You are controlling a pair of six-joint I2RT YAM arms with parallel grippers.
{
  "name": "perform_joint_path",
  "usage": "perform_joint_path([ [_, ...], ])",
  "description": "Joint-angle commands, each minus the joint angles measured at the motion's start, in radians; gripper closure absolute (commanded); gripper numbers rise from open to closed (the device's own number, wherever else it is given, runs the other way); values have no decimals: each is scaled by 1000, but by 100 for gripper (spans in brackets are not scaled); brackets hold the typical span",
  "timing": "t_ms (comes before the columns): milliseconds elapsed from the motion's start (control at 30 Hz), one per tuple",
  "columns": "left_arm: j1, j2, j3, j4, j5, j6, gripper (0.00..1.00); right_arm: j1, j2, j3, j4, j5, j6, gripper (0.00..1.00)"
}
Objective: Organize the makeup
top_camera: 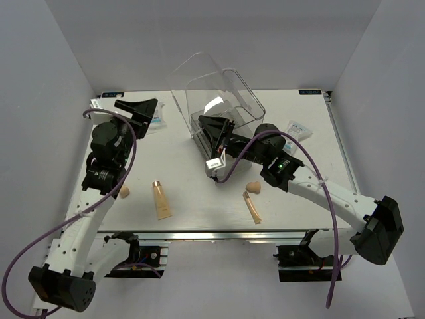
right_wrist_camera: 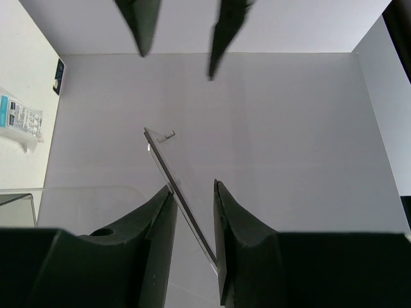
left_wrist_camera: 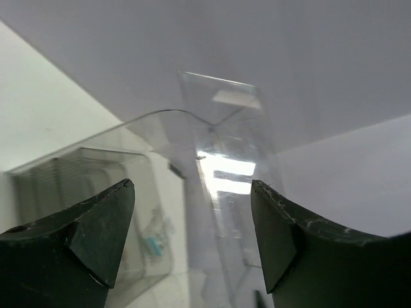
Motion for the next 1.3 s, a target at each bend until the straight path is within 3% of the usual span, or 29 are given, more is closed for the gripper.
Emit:
perform_joint_path([
  [0, 58, 80, 12, -177, -8, 119, 18, -9, 9, 40, 51, 51, 49, 68],
  [133, 164, 276, 81, -274, 90, 246, 18, -7, 9, 53, 36, 62, 75, 68],
  [200, 195, 440, 139, -328, 101, 356, 3, -7, 9, 58, 24, 67, 86, 68],
  [467, 226, 951, 598, -455, -12, 654, 2, -7, 24, 70, 21, 91, 115, 68],
  [733, 264, 1171, 753, -337, -8, 668, 14, -6, 44, 86, 19, 120, 138, 68],
  [900, 263, 1255, 788, -181, 12, 688, 17, -6, 53, 102, 7, 119, 141, 67],
  [1067, 264, 1333, 836, -174, 49, 680, 21, -6, 64, 113, 8, 125, 145, 67],
  [1267, 302, 1364, 789, -168, 43, 659, 47, -7, 67, 119, 12, 134, 152, 67],
])
